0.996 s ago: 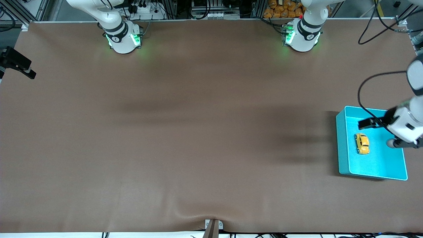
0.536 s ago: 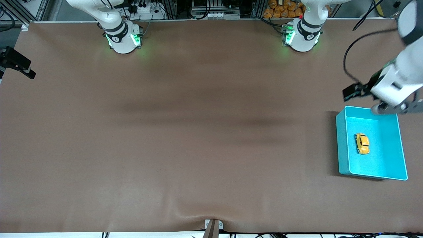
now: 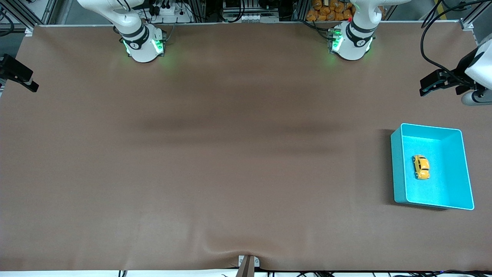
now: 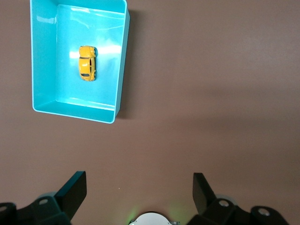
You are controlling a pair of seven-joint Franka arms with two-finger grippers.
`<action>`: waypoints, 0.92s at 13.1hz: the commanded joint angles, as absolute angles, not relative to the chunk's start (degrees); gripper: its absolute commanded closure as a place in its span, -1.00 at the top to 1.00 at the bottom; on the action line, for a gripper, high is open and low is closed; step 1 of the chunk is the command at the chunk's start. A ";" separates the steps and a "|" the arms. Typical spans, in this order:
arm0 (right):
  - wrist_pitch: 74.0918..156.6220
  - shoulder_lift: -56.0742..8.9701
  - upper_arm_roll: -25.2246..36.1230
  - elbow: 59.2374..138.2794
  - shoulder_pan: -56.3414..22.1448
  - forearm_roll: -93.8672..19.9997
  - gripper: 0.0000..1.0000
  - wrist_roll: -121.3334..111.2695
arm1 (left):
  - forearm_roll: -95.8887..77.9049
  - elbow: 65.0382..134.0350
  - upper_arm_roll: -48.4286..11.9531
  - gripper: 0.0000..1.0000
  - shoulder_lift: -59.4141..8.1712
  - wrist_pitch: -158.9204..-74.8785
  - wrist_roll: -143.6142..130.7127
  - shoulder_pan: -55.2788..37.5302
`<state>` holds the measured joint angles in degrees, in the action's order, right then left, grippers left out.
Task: Wind and store yellow beetle car
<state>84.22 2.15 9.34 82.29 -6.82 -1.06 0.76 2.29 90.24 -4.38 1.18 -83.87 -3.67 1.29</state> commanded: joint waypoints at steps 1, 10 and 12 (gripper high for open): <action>83.50 1.58 9.14 80.86 -6.33 -1.49 1.00 1.41 | 1.32 89.65 -4.04 1.00 1.67 -82.97 -4.30 0.79; 83.50 1.58 9.58 80.86 -6.24 -1.32 1.00 0.88 | 0.35 86.75 -4.39 1.00 3.87 -82.53 -6.25 0.70; 83.50 1.49 9.58 80.86 -6.24 -1.32 1.00 0.88 | 0.35 86.75 -4.48 1.00 3.87 -82.53 -6.06 0.44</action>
